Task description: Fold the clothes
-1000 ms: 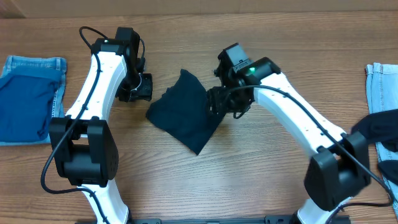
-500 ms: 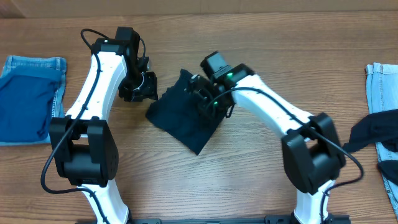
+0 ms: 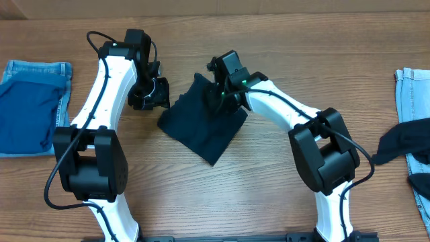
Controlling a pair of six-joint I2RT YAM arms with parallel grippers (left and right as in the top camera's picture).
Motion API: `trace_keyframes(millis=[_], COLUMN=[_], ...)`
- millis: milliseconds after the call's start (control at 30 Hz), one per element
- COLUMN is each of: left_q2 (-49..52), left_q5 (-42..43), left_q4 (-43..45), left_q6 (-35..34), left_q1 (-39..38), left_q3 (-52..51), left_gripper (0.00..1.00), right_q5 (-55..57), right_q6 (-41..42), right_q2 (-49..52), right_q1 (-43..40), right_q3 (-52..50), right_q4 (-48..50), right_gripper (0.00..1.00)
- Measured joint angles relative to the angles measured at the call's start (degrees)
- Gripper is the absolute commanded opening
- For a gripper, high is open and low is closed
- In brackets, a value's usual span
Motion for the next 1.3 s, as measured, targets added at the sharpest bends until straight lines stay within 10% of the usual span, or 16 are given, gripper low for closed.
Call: trace_keyframes(millis=[367,633,1300], left_q2=[0.00,0.00,0.00], left_q5=[-0.44,-0.44,-0.44], left_q4=[0.83,1.07,0.46], left_q6=[-0.04,-0.02,-0.02], left_q1=[0.00,0.00,0.00], left_q3=[0.00,0.00,0.00], left_gripper=[0.60,0.60,0.60], right_q5=[-4.15,-3.10,-12.81], right_q6=[-22.75,-32.30,10.73], right_q2=[-5.73,1.70,5.81], right_q1=[-0.17,3.76,-1.73], right_q3=[4.17,3.17,3.15], right_q4=[-29.35,-22.36,7.89], right_gripper=[0.46,0.50,0.56])
